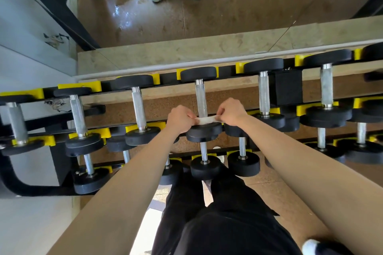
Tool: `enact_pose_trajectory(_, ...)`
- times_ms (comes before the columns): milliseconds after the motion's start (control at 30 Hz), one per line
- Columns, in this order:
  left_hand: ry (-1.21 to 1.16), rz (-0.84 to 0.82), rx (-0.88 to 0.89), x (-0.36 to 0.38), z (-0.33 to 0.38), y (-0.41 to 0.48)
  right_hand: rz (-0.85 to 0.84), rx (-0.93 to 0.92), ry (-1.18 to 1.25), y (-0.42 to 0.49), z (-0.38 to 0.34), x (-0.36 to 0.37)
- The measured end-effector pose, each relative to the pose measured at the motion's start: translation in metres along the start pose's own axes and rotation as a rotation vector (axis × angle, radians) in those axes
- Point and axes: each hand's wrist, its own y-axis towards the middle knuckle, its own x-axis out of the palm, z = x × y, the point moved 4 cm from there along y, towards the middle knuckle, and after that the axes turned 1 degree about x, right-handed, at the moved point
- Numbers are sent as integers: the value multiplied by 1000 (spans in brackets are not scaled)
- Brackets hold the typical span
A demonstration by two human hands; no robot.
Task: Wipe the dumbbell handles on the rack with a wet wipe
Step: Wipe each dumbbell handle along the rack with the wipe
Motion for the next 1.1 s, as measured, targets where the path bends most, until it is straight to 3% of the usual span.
enact_pose_trajectory(100, 78, 95, -109, -3, -20, -1, -64, -122, -53, 0, -28, 11)
enact_pose_trajectory(233, 30, 7, 81, -1, -1, -2, 42, -33, -66, 5, -10, -10)
enact_pose_trajectory(300, 4, 66, 99, -4, 11, -3, 129, -15, -76, 5, -2, -18)
enact_pose_trajectory(433, -77, 283, -127, -13, -1, 0, 144, -175, -43, 4, -26, -12)
enact_pose_trajectory(600, -29, 156, 21, -10, 13, 5, 251, -51, -24, 14, -9, -28)
enact_pose_trajectory(767, -46, 330, -153, -29, -1, 10, 176, -198, -7, 12, -35, -13)
enact_pose_trajectory(933, -118, 275, 66, -22, 23, 18, 310, -15, 77, 27, -7, -43)
enact_pose_trajectory(1100, -454, 405, -187, -40, 7, 31, 309, -44, 145, 31, -39, -39)
